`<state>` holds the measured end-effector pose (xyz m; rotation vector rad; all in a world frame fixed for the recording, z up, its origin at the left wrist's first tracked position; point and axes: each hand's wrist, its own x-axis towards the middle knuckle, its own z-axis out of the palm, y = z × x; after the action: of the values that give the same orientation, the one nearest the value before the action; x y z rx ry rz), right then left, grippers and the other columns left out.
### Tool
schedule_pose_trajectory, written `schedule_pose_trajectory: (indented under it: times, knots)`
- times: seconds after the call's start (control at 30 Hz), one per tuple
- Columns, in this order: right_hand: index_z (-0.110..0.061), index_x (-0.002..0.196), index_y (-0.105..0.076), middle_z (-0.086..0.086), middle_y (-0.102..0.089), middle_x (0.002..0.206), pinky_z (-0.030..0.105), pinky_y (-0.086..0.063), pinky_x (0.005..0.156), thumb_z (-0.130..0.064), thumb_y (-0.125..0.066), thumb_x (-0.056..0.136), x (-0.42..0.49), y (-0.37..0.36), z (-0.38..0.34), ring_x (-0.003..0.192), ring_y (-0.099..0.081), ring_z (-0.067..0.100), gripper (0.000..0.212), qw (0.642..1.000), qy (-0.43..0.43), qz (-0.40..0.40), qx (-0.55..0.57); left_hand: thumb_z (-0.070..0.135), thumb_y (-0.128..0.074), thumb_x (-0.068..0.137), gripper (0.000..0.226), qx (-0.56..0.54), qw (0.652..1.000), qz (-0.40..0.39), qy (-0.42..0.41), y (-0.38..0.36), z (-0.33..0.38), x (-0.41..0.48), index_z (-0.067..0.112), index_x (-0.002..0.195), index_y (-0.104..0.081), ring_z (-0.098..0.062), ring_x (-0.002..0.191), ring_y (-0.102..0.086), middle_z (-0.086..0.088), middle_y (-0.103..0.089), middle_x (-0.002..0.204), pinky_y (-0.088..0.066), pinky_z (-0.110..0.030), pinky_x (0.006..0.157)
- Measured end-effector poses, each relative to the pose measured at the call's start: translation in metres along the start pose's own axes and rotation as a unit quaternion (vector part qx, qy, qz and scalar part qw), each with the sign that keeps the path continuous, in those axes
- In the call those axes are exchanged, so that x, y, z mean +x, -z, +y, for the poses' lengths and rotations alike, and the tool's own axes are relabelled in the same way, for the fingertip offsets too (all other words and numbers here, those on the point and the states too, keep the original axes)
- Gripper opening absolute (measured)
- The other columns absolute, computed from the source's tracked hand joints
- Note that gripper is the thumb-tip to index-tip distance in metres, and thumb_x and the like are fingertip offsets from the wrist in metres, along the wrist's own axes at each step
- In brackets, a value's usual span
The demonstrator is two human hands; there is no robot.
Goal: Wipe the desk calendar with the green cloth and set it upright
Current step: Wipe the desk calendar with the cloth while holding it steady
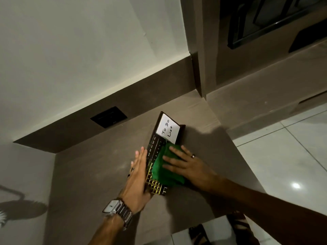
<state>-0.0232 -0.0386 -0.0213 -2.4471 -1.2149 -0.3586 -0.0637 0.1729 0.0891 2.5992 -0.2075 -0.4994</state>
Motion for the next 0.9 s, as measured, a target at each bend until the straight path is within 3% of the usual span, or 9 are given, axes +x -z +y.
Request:
schedule_pose_trajectory:
  times: [0.1,0.17,0.27,0.43,0.53,0.6,0.67,0.8,0.9]
  knots:
    - [-0.022,0.145,-0.039,0.005,-0.039,0.153,0.054,-0.015,0.116,-0.012,-0.082,0.072,0.022,0.005,-0.002,0.145,-0.017,0.034,0.085,0.998,0.049,0.014,0.033,0.017,-0.061,0.064,0.115,0.001,1.000,0.002,-0.017,0.001,0.003,0.000,0.031,0.144,0.021,-0.012,0.144,0.021,0.006,0.019,0.156,0.012,-0.040,0.116]
    - [-0.020,0.144,-0.044,0.006,-0.040,0.152,0.051,-0.015,0.117,-0.009,-0.079,0.075,0.042,0.012,0.013,0.145,-0.017,0.033,0.078,0.998,-0.001,0.056,0.039,0.012,-0.064,0.065,0.118,0.016,1.000,0.002,-0.014,0.002,0.002,0.002,0.032,0.143,0.022,-0.012,0.143,0.021,0.005,0.020,0.156,0.012,-0.040,0.116]
    - [-0.019,0.146,-0.039,0.006,-0.034,0.155,0.052,-0.016,0.117,-0.018,-0.080,0.077,0.027,0.011,0.029,0.145,-0.014,0.033,0.080,0.997,-0.069,0.018,0.034,0.008,-0.068,0.067,0.121,0.026,1.000,-0.002,-0.008,0.003,0.002,0.004,0.030,0.143,0.023,-0.010,0.142,0.024,0.006,0.024,0.155,0.014,-0.039,0.116]
    - [-0.025,0.149,-0.032,0.003,-0.030,0.157,0.048,-0.006,0.119,-0.017,-0.077,0.077,0.008,-0.007,0.015,0.148,-0.008,0.032,0.085,0.998,0.023,-0.034,0.053,0.003,-0.066,0.067,0.122,0.032,0.999,0.004,-0.011,0.003,0.004,0.003,0.032,0.141,0.027,-0.009,0.142,0.025,0.008,0.026,0.154,0.014,-0.040,0.116]
    - [-0.022,0.145,-0.041,0.005,-0.036,0.154,0.052,-0.015,0.117,-0.017,-0.082,0.073,0.031,0.004,0.039,0.146,-0.017,0.034,0.082,0.994,-0.093,0.031,0.053,0.001,-0.065,0.066,0.122,0.036,0.999,0.001,-0.004,0.003,0.006,0.005,0.031,0.142,0.025,-0.012,0.143,0.023,0.007,0.025,0.155,0.013,-0.040,0.116]
    - [-0.021,0.145,-0.043,0.006,-0.034,0.155,0.059,-0.024,0.113,-0.026,-0.085,0.071,0.021,0.007,0.035,0.146,-0.016,0.034,0.085,0.984,-0.164,-0.003,0.067,-0.001,-0.065,0.066,0.122,0.026,1.000,0.000,0.005,0.004,0.007,0.004,0.030,0.143,0.024,-0.013,0.143,0.021,0.006,0.024,0.155,0.012,-0.041,0.117]
    - [-0.021,0.143,-0.045,0.007,-0.038,0.153,0.061,-0.030,0.109,-0.026,-0.087,0.068,0.003,0.003,0.012,0.144,-0.016,0.032,0.086,0.988,-0.132,-0.017,0.083,-0.001,-0.067,0.066,0.122,0.019,1.000,0.001,0.002,0.004,0.007,0.003,0.029,0.143,0.023,-0.014,0.144,0.021,0.006,0.023,0.155,0.011,-0.042,0.118]
    - [-0.019,0.140,-0.048,0.006,-0.045,0.149,0.053,-0.022,0.113,-0.015,-0.090,0.061,0.020,0.010,-0.003,0.142,-0.027,0.035,0.089,0.996,-0.003,-0.016,0.083,0.004,-0.068,0.066,0.121,0.013,1.000,-0.007,-0.004,0.005,0.007,0.004,0.028,0.143,0.023,-0.013,0.144,0.020,0.005,0.023,0.155,0.011,-0.040,0.117]
    - [-0.015,0.139,-0.052,0.009,-0.044,0.149,0.058,-0.026,0.113,-0.016,-0.084,0.072,0.032,0.025,0.031,0.142,-0.028,0.037,0.074,0.989,-0.119,0.017,0.087,-0.001,-0.066,0.066,0.121,0.013,1.000,-0.005,0.004,0.006,0.007,0.004,0.030,0.143,0.023,-0.013,0.144,0.020,0.006,0.023,0.156,0.011,-0.041,0.118]
